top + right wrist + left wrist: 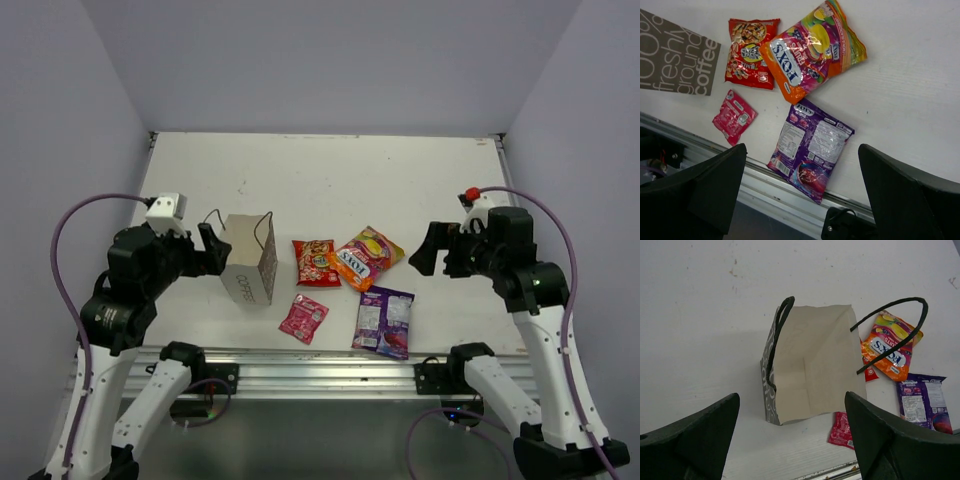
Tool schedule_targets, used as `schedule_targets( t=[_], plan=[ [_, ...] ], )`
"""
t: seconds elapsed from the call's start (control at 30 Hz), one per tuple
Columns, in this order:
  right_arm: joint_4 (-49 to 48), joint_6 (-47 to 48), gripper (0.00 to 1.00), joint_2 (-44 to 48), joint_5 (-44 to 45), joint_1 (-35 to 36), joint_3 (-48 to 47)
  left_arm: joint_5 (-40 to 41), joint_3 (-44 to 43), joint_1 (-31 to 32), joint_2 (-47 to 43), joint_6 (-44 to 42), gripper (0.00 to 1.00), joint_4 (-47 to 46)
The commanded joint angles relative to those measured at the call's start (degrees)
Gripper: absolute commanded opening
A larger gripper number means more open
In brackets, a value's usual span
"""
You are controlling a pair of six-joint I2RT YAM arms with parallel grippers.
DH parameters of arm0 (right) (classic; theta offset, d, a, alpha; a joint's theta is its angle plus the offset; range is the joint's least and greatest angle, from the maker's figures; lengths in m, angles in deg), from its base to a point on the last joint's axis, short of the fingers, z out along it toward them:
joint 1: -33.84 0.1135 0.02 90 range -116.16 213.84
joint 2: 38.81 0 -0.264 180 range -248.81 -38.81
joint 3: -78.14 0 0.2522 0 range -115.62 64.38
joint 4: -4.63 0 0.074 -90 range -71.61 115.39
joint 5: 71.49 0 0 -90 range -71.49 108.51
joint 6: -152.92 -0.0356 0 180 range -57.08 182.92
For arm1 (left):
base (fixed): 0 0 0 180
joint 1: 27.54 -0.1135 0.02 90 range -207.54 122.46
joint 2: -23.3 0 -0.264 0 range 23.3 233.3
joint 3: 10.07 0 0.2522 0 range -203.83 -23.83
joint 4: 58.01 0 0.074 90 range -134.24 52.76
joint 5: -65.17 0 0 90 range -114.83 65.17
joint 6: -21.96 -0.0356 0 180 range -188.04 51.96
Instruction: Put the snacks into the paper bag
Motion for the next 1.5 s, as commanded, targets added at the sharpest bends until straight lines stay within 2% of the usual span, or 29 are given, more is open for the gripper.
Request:
schedule_targets(
  t=[0.0,0.13,0.33,0.37,0.4,0.43,0.53,0.63,0.73,1.1,1.27,1.47],
  plan=[
    [-4.31,0.62,0.99,1.83,-2.7,0.01,4.45,0.57,3.71,0.36,-0.33,-1.0,0.89,-4.3],
    [-5.2,0.27,0.99,2.88,-2.52,0.01,7.97,0.05,6.7,0.27,0.55,-1.09,0.82,-7.89],
    [-5.81,0.53,0.99,3.59,-1.9,0.18,9.91,0.4,7.06,0.27,4.32,-1.18,0.65,-10.45],
    [-5.82,0.62,0.99,3.33,-2.17,0.01,9.91,0.83,6.88,0.36,4.5,-1.18,0.59,-10.63],
    [-5.73,0.27,0.99,2.98,-1.65,0.1,9.82,1.01,6.88,0.27,4.59,-1.09,0.57,-10.72],
    [-5.29,-0.34,0.99,1.58,-0.25,0.01,9.91,1.19,6.8,0.27,4.68,-0.83,0.46,-10.72],
    [-4.23,0.01,0.99,-2.11,-0.5,0.1,9.56,1.01,7.32,0.27,4.51,-0.56,0.34,-11.07],
    [-4.15,-0.79,0.99,-4.31,0.55,0.19,10.09,0.93,7.41,0.27,5.03,-0.56,0.33,-11.16],
    [-3.88,-1.4,0.99,-6.69,1.69,0.19,10.09,0.92,7.32,0.27,5.74,-0.47,0.28,-11.07],
    [-8.01,-4.3,0.99,-11.09,3.63,0.8,12.37,0.31,7.15,0.36,8.81,-0.56,0.29,-10.28],
    [-11.43,-5.27,0.99,-13.55,6.08,0.8,14.57,0.48,7.15,0.45,8.99,-0.56,0.0,-10.19],
    [-16.71,-5.71,0.99,-19.07,6.44,1.68,16.15,0.49,7.06,0.89,9.16,-0.56,0.0,-10.01]
  ],
)
